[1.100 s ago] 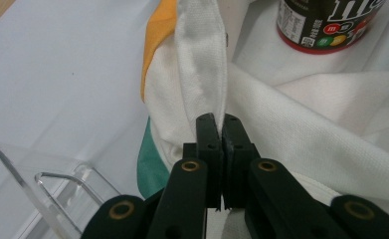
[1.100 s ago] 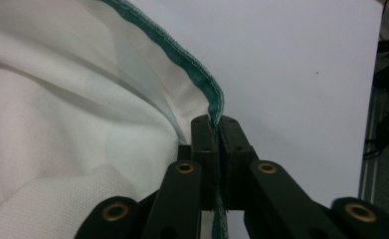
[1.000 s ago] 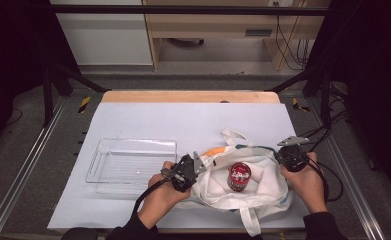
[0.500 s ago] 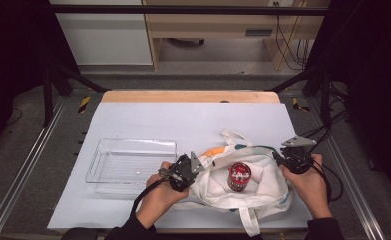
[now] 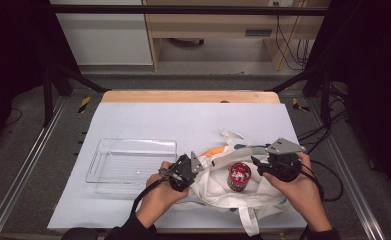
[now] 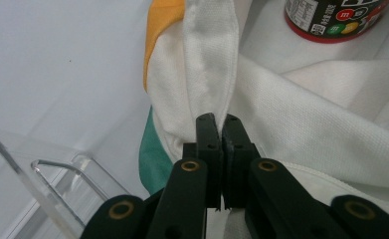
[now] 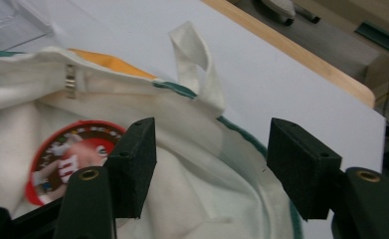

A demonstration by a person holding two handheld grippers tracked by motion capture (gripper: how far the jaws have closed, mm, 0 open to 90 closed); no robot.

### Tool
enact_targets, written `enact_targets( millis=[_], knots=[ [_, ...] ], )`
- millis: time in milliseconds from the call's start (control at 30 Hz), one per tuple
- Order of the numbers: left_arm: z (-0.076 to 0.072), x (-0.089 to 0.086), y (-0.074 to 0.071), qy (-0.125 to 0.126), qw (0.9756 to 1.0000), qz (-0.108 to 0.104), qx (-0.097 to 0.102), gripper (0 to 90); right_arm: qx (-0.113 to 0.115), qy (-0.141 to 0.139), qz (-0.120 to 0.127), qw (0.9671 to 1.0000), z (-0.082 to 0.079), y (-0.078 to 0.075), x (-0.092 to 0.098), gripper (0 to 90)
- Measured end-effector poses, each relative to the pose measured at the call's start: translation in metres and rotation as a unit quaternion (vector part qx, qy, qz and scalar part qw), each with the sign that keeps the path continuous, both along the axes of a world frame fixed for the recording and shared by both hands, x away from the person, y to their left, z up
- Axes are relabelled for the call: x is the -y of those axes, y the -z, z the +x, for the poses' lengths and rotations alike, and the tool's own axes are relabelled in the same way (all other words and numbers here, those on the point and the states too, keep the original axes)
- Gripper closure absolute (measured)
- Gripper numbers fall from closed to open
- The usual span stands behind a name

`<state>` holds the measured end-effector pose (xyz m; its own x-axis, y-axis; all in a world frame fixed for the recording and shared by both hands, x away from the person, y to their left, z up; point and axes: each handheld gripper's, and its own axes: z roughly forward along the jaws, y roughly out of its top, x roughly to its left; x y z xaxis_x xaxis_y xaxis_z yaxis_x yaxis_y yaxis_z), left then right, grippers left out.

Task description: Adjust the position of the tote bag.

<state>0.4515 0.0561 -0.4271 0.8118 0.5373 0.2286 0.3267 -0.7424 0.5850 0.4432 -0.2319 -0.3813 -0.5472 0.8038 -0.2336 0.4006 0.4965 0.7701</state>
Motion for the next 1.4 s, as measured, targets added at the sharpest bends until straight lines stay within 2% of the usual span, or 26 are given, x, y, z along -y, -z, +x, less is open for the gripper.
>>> enact_targets(
  millis=[100, 133, 167, 267, 300, 433, 533, 600, 667, 833, 933, 1000, 1067, 1233, 1300, 1400],
  knots=[
    [0.0, 0.0, 0.0, 0.001, 1.0, -0.004, -0.001, 87.9, -0.002, -0.015, -0.003, 0.9999, -0.006, -0.002, -0.006, 31.9],
    [-0.001, 0.0, -0.001, 0.0, 1.0, -0.009, -0.003, 87.5, 0.0, -0.02, 0.0, 0.9998, -0.007, -0.003, -0.007, 30.5],
    [0.0, 0.0, -0.002, 0.0, 0.9997, -0.024, -0.007, 86.5, -0.005, -0.026, 0.001, 0.9996, -0.009, -0.004, -0.008, 28.3],
    [-0.001, 0.001, -0.008, 0.002, 0.998, -0.061, -0.016, 74.2, -0.011, -0.037, -0.002, 0.9993, -0.013, -0.009, -0.011, 24.7],
    [-0.002, 0.002, -0.011, 0.002, 0.9978, -0.065, -0.013, 68.9, -0.015, -0.042, 0.001, 0.999, -0.015, -0.011, -0.012, 23.5],
    [-0.004, 0.002, -0.022, 0.003, 0.9968, -0.08, 0.002, 57.3, -0.018, -0.055, 0.0, 0.9983, -0.017, -0.014, -0.018, 20.3],
    [-0.002, -0.002, -0.03, -0.01, 0.9949, -0.101, 0.006, 48.8, -0.025, -0.06, -0.006, 0.9978, -0.015, -0.012, -0.023, 16.1],
    [-0.001, -0.008, -0.035, -0.02, 0.9941, -0.106, 0.011, 43.0, -0.031, -0.064, -0.01, 0.9974, -0.011, -0.011, -0.027, 14.4],
    [0.001, -0.014, -0.039, -0.029, 0.9933, -0.111, 0.014, 37.8, -0.042, -0.08, -0.012, 0.9958, -0.009, -0.009, -0.03, 11.0],
    [0.004, -0.034, -0.045, -0.049, 0.9922, -0.112, 0.027, 27.6, -0.067, -0.096, -0.024, 0.9928, -0.001, -0.004, -0.035, 13.2],
    [0.007, -0.047, -0.048, -0.066, 0.9914, -0.109, 0.03, 20.2, -0.086, -0.101, -0.021, 0.9909, 0.003, 0.0, -0.035, 12.8],
    [0.007, -0.054, -0.049, -0.074, 0.9898, -0.118, 0.031, 18.2, -0.099, -0.104, -0.021, 0.9894, 0.005, 0.002, -0.035, 12.0],
    [0.009, -0.061, -0.051, -0.08, 0.9892, -0.117, 0.036, 17.3, -0.102, -0.113, -0.026, 0.988, 0.005, 0.005, -0.035, 12.0],
    [0.012, -0.075, -0.055, -0.098, 0.9858, -0.13, 0.041, 16.4, -0.122, -0.116, -0.032, 0.9851, 0.005, 0.013, -0.035, 11.8],
    [0.012, -0.08, -0.057, -0.102, 0.9855, -0.129, 0.043, 16.4, -0.134, -0.12, -0.032, 0.9831, 0.007, 0.017, -0.036, 11.8],
    [0.013, -0.086, -0.058, -0.107, 0.9848, -0.129, 0.046, 16.3, -0.142, -0.12, -0.033, 0.982, 0.009, 0.024, -0.038, 11.8]
  ],
)
